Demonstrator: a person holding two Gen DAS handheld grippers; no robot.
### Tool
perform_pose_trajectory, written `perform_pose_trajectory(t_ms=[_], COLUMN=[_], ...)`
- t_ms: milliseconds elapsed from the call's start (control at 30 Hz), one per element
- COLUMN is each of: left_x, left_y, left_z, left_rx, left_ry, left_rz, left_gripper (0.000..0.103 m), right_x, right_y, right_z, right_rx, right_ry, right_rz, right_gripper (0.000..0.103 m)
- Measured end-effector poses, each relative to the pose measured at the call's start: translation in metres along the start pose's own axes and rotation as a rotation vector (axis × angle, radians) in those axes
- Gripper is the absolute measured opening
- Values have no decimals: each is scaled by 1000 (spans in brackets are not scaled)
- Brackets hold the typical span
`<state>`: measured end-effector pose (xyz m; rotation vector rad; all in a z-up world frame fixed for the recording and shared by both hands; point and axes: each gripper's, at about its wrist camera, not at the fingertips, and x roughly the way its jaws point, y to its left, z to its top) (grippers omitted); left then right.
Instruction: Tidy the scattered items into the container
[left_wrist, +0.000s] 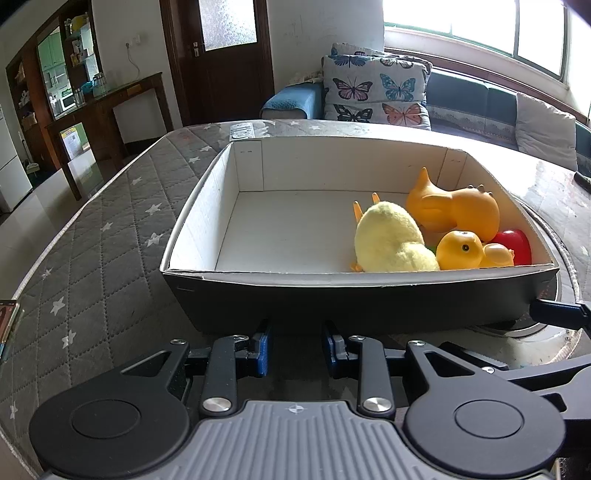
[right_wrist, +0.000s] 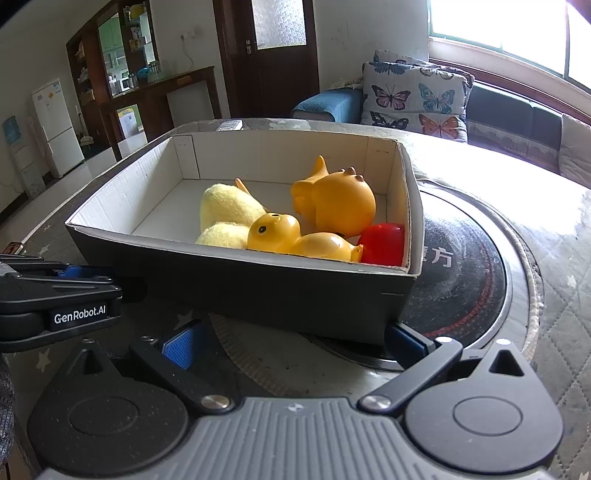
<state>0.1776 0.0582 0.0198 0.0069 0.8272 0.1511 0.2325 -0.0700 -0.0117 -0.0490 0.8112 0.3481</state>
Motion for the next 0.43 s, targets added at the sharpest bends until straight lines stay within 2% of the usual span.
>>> perform_pose_trajectory(t_ms=[433], left_x=[2], left_y=[1], left_z=[0], left_rx=[-17], left_ry=[5], left_rz=[6], left_gripper=[31], right_x=[2], right_y=[-1], right_z=[1], right_rx=[7], right_ry=[5], right_rz=[3], right_gripper=[103])
